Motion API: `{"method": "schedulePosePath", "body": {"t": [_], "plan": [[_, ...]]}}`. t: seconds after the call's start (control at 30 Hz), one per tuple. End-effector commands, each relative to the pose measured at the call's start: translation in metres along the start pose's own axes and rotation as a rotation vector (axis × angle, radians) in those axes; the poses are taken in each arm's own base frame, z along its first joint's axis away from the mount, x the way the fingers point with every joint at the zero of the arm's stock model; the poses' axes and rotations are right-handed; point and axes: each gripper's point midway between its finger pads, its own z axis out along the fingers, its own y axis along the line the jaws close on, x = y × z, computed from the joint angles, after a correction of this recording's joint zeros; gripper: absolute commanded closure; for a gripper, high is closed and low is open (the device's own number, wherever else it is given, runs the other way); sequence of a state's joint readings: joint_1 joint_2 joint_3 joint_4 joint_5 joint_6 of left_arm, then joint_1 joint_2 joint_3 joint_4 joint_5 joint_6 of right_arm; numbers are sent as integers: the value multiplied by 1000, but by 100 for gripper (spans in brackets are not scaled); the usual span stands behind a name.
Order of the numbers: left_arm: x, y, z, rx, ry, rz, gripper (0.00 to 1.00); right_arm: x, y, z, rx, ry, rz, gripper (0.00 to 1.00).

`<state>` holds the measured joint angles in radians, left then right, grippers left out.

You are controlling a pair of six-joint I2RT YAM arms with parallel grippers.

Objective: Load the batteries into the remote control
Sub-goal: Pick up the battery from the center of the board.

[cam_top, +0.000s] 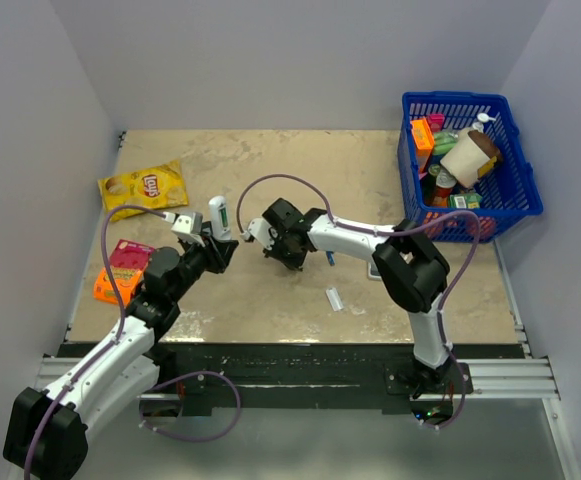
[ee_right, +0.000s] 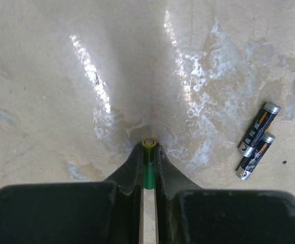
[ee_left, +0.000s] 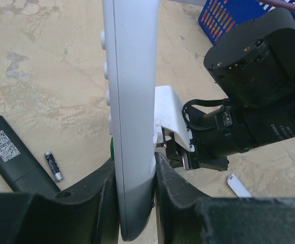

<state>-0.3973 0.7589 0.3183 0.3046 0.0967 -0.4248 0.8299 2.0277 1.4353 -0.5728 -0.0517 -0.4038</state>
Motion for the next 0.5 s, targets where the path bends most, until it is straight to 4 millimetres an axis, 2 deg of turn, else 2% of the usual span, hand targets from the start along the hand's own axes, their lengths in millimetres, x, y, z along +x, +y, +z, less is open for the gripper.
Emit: {"method": "schedulePosePath", "body": {"t": [0.0,0.07,0.1,0.17,0.47], "plan": [[-36,-8,2,17,-95,34,100,8,10,25,-36,33,112,86],[-35,-9,2,20,-92,34,100,10,8,22,-25,40,116,78],[-35,-8,2,18,-91,35,100,14,10,21,-32,57,111,70],[-34,-9,2,21,-90,35,100,16,11,17,-35,64,106,66],[-34,-10,2,25,-91,31,100,40,16,3,-51,118,107,64]]}}
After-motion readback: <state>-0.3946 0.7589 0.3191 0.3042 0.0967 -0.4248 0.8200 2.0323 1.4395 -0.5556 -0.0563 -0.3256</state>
